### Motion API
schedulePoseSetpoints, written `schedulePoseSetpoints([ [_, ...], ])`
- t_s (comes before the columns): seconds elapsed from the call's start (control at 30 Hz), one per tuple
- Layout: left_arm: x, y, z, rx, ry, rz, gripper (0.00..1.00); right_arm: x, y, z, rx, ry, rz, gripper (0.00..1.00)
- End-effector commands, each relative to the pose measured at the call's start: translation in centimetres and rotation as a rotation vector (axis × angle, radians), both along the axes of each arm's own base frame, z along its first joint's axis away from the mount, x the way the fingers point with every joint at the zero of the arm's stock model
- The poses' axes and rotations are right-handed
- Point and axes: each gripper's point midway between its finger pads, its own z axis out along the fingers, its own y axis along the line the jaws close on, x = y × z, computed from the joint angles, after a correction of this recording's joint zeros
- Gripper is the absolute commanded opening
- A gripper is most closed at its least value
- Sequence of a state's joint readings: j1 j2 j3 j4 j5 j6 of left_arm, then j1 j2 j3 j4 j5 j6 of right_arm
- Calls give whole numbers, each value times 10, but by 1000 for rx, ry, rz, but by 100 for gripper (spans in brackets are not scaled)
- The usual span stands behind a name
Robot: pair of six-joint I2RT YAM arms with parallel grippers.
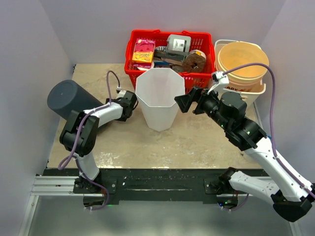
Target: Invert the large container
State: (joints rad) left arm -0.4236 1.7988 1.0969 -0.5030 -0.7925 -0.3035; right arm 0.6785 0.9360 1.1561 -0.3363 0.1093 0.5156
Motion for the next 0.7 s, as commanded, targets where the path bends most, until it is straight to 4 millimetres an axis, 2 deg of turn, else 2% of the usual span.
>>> schedulePoseSetpoints([
  [0.0, -3, 12, 17, 94, -92, 78, 77, 0, 6, 9, 33, -25, 23, 99],
  [0.1, -4, 9, 22, 102, -117, 73, 78, 0, 4, 10, 29, -28, 18, 99],
  [0.4, -4, -17, 1, 104, -73, 30, 80, -1, -3, 12, 10, -36, -8, 99],
  [0.67, -6, -27, 26, -26, -139, 16, 80, 0, -7, 11, 1, -37, -22, 99],
])
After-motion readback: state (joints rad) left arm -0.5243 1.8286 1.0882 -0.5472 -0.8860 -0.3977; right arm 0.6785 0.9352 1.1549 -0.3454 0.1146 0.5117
